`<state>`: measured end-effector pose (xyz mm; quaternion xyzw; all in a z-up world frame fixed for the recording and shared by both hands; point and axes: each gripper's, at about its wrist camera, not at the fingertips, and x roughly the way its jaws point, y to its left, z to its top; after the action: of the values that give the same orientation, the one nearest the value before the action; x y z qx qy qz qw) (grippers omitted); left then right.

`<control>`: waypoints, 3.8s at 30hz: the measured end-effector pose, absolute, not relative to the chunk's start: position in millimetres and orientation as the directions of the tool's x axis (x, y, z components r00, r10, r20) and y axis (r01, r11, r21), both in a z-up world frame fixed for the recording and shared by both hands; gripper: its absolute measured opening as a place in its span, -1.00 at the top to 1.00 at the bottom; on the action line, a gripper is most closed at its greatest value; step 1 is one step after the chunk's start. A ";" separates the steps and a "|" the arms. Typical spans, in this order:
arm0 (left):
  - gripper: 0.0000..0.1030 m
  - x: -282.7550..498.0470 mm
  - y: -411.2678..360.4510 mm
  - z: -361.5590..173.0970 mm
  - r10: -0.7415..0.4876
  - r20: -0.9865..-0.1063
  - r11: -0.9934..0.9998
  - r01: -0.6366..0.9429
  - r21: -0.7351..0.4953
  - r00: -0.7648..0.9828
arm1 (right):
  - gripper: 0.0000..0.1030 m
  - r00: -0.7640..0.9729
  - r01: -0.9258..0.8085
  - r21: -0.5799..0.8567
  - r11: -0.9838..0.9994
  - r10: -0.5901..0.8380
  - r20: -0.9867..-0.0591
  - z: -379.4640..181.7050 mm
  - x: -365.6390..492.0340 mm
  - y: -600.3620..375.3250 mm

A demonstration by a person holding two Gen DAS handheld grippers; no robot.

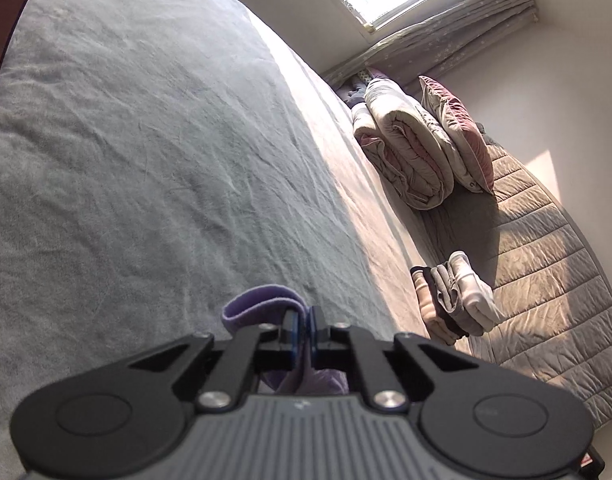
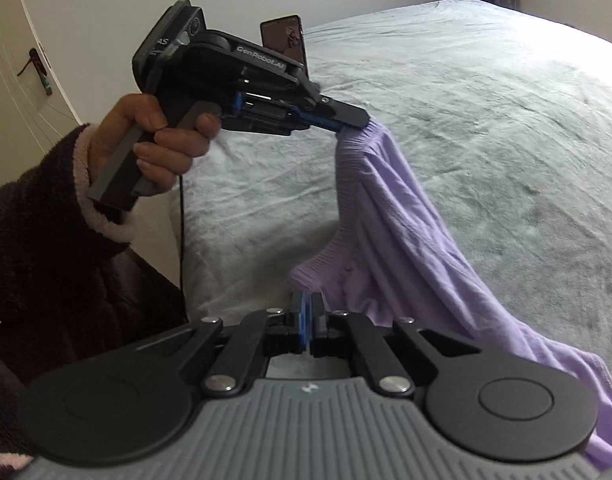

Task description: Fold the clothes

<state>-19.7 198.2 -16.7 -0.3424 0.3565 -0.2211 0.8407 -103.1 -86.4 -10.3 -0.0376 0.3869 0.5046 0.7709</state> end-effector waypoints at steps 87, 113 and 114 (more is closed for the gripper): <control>0.89 3.6 229.8 10.9 -0.496 -0.321 0.749 0.211 -0.628 0.807 | 0.83 0.764 -0.134 0.740 0.659 0.544 -0.346 93.1 113.1 -65.1; 0.88 38.7 304.4 -47.0 -0.104 -0.682 0.842 -0.301 -0.447 0.724 | 0.83 0.575 -0.153 0.645 0.748 0.599 -0.558 -39.5 207.7 97.1; 0.88 38.4 303.4 -46.2 -0.096 -0.686 0.846 -0.304 -0.438 0.721 | 0.81 0.567 -0.154 0.641 0.752 0.598 -0.566 -42.6 208.4 99.1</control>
<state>38.4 303.4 -46.2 -0.2713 0.3689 0.0586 0.8871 208.4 99.1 -42.6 0.2721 0.4082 0.2231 0.8424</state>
